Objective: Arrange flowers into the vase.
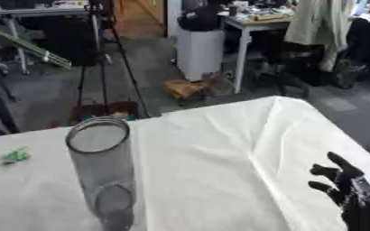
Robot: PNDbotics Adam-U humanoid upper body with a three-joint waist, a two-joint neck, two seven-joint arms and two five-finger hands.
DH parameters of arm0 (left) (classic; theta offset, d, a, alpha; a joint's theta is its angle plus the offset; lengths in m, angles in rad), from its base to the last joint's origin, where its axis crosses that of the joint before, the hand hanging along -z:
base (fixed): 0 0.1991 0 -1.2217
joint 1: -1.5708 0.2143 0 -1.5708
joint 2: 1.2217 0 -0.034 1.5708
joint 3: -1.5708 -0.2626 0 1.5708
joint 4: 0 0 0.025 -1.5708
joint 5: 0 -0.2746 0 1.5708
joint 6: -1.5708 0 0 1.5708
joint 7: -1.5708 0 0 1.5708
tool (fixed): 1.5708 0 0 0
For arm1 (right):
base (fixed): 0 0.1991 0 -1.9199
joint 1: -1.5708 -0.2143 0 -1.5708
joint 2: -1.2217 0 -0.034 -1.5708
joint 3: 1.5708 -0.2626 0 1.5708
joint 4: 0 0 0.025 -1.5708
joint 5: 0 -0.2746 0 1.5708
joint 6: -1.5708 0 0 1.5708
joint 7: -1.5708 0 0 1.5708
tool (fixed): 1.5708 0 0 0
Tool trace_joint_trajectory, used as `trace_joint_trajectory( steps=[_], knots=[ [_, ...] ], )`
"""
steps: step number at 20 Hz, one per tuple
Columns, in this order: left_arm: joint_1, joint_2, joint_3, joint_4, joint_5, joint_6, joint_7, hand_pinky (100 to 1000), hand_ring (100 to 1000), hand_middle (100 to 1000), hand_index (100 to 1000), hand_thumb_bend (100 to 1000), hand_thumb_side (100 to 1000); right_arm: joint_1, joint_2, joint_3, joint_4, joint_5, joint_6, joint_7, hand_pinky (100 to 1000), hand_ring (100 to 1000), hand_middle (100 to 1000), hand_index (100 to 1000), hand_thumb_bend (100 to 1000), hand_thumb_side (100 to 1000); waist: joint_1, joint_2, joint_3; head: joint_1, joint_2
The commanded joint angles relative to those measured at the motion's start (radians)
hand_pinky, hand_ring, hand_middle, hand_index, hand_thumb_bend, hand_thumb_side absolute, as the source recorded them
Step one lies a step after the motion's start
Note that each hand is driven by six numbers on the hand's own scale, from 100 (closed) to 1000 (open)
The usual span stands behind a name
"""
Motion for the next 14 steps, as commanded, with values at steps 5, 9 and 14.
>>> trace_joint_trajectory(
  steps=[5, 9, 14],
  knots=[
    [-0.013, 0.026, -0.023, -0.006, 0.016, 0.029, -0.025, 100, 100, 100, 141, 1000, 754, -0.005, -0.013, -0.004, -0.011, -0.005, 0.0, 0.003, 771, 909, 665, 958, 100, 1000, 0.001, -0.016, -0.002, -0.005, 0.008],
    [-0.006, 0.023, -0.037, -0.003, 0.019, 0.043, -0.036, 100, 100, 100, 141, 1000, 751, -0.005, -0.014, -0.004, -0.011, -0.005, 0.0, 0.003, 771, 909, 664, 958, 100, 1000, 0.001, -0.017, -0.002, -0.005, 0.009],
    [0.007, 0.026, -0.055, 0.007, 0.013, 0.064, -0.049, 100, 100, 100, 141, 1000, 745, -0.004, -0.015, -0.004, -0.01, -0.005, 0.001, 0.004, 771, 909, 664, 958, 100, 1000, 0.002, -0.018, 0.002, -0.007, 0.012]
  ],
)
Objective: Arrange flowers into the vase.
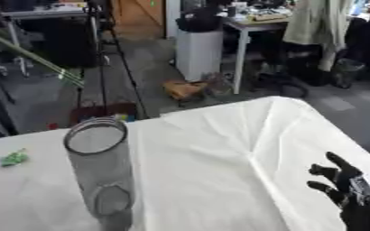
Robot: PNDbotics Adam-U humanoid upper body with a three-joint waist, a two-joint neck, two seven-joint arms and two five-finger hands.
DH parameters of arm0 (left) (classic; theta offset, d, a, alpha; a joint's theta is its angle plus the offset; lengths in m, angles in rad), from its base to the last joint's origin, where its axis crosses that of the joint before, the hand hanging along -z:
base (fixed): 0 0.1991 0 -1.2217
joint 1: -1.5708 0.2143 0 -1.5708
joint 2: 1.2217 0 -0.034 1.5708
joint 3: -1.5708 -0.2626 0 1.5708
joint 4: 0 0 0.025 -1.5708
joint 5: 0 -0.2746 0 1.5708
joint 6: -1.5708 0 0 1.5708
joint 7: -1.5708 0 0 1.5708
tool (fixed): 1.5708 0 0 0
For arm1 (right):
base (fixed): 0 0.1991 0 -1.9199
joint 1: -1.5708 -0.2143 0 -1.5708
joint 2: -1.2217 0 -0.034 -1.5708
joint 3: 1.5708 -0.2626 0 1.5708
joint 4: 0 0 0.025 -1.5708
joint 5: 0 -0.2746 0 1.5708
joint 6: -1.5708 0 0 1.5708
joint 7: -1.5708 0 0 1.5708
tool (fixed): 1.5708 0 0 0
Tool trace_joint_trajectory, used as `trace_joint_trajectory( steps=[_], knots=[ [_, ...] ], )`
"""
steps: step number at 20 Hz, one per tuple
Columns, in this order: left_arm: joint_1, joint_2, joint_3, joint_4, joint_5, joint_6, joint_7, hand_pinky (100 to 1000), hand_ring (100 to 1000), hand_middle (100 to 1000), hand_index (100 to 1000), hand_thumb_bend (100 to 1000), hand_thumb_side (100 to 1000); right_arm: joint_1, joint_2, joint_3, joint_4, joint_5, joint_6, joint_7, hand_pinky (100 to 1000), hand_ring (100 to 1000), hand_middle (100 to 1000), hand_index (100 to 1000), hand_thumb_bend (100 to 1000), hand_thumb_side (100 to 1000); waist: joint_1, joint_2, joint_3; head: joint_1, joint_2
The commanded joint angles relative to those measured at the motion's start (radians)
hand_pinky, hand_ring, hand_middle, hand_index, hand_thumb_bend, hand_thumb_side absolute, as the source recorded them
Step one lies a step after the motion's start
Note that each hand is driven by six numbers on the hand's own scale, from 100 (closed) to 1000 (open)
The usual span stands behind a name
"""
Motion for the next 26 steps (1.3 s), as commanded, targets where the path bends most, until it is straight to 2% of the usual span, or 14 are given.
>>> trace_joint_trajectory(
  steps=[1, 26],
  knots=[
    [-0.012, 0.024, -0.012, 0.002, -0.005, 0.016, -0.009, 100, 100, 100, 141, 1000, 744, -0.005, -0.015, -0.003, -0.01, -0.005, -0.001, 0.002, 771, 908, 664, 958, 100, 1000, -0.001, -0.013, 0.002, -0.003, 0.01],
    [0.007, 0.039, -0.099, 0.064, -0.079, 0.091, -0.089, 100, 100, 100, 142, 1000, 711, -0.004, -0.014, -0.002, -0.009, -0.004, -0.001, 0.006, 772, 907, 662, 959, 100, 1000, -0.002, -0.011, 0.002, -0.005, 0.013]
  ],
)
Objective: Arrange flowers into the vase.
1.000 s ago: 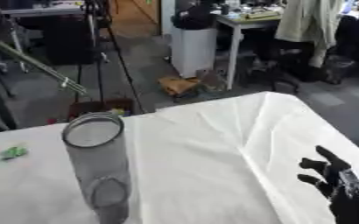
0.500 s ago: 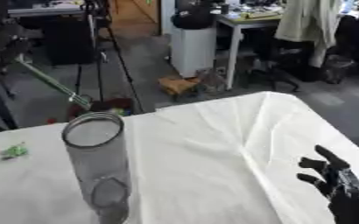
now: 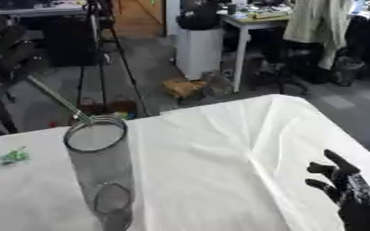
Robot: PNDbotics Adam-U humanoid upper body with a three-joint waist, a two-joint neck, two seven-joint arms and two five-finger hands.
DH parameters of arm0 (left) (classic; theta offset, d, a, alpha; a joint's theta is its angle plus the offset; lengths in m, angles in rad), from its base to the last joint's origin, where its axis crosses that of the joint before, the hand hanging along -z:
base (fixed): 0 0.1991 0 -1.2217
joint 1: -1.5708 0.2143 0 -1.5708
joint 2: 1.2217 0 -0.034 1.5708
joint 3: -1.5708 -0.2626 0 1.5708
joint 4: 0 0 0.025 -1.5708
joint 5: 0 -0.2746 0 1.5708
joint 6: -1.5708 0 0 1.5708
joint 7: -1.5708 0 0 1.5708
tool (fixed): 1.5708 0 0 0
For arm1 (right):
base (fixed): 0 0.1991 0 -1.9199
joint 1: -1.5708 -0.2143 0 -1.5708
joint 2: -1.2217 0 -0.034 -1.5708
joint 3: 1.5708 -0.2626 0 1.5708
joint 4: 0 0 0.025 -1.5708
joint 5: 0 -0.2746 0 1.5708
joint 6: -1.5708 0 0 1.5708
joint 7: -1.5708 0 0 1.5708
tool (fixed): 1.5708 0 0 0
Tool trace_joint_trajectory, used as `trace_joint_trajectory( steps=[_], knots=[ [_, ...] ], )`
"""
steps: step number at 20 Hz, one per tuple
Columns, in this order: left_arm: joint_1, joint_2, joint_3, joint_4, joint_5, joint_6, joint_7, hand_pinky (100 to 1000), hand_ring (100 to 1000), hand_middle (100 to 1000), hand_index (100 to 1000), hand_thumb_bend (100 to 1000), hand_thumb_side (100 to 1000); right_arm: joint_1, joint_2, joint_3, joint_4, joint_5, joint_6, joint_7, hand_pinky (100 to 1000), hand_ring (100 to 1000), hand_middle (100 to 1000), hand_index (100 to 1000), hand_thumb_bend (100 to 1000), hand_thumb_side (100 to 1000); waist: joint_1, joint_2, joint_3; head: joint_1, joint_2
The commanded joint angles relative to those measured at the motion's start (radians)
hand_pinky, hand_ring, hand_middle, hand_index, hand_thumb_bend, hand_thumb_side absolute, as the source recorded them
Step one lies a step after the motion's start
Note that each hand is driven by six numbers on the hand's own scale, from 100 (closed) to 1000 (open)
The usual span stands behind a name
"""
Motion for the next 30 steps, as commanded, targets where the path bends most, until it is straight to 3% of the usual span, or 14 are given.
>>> trace_joint_trajectory(
  steps=[1, 14, 30],
  knots=[
    [-0.02, 0.019, -0.001, -0.002, -0.008, 0.004, -0.011, 100, 100, 100, 142, 1000, 712, -0.007, -0.014, -0.002, -0.009, -0.004, -0.001, 0.002, 772, 907, 662, 959, 100, 1000, -0.001, -0.011, -0.001, -0.001, 0.007],
    [-0.022, 0.012, -0.02, 0.012, -0.021, 0.02, -0.026, 100, 100, 100, 142, 1000, 703, -0.009, -0.014, -0.001, -0.009, -0.005, 0.0, 0.004, 773, 906, 661, 959, 100, 1000, 0.002, -0.012, -0.006, 0.0, 0.008],
    [-0.04, 0.02, -0.096, 0.091, -0.1, 0.067, -0.09, 100, 100, 100, 142, 1000, 681, -0.01, -0.015, 0.001, -0.008, -0.006, 0.002, 0.008, 773, 905, 661, 960, 100, 1000, 0.005, -0.012, -0.016, 0.002, 0.006]
  ],
)
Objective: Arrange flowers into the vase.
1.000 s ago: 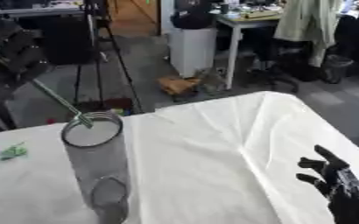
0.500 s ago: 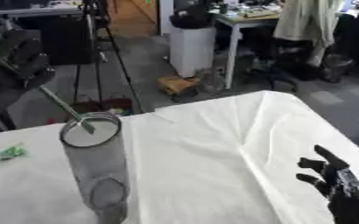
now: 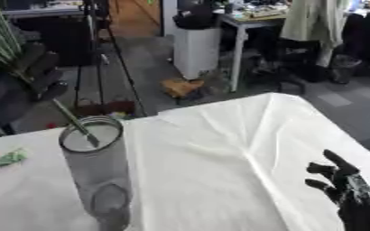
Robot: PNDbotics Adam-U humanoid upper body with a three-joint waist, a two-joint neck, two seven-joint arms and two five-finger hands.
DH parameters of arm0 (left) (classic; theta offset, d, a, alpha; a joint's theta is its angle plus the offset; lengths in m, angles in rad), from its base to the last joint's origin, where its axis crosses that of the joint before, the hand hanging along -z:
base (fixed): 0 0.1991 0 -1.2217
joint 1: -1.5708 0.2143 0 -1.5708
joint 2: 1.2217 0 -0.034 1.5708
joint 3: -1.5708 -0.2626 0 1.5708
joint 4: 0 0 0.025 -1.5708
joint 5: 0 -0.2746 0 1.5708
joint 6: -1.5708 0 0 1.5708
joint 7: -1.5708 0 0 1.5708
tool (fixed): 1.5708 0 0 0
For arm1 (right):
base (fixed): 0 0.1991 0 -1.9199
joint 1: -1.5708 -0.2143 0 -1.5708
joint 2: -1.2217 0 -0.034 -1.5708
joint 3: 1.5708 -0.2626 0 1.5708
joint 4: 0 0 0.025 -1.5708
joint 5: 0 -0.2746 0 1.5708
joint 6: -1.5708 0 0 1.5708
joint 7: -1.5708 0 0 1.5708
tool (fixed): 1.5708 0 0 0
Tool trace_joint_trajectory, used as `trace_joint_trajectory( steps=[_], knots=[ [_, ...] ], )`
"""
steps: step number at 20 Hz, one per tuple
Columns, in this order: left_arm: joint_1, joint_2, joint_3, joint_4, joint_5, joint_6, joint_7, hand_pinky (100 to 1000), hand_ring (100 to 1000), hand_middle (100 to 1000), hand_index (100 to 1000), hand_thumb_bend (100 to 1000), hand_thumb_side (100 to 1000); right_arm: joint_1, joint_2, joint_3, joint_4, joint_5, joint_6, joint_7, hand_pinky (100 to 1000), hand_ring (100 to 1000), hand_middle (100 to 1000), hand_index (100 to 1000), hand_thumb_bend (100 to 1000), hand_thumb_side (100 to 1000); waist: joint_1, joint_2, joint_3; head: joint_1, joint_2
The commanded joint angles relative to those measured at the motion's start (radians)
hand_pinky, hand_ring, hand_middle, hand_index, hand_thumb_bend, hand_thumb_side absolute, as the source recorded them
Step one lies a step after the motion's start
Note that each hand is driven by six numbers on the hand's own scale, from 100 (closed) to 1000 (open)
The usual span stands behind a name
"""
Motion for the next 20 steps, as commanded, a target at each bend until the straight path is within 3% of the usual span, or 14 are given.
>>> trace_joint_trajectory(
  steps=[1, 20],
  knots=[
    [-0.029, 0.018, -0.009, 0.01, -0.023, 0.007, -0.019, 100, 100, 100, 143, 1000, 679, -0.009, -0.015, 0.001, -0.008, -0.006, -0.002, 0.004, 773, 904, 661, 960, 100, 1000, -0.001, -0.012, -0.002, 0.002, 0.006],
    [-0.033, -0.009, -0.024, 0.033, -0.092, -0.007, -0.049, 100, 100, 100, 238, 1000, 703, -0.009, -0.014, 0.001, -0.007, -0.007, -0.003, 0.007, 773, 903, 660, 960, 100, 1000, -0.004, -0.01, -0.008, 0.004, 0.002]
  ],
)
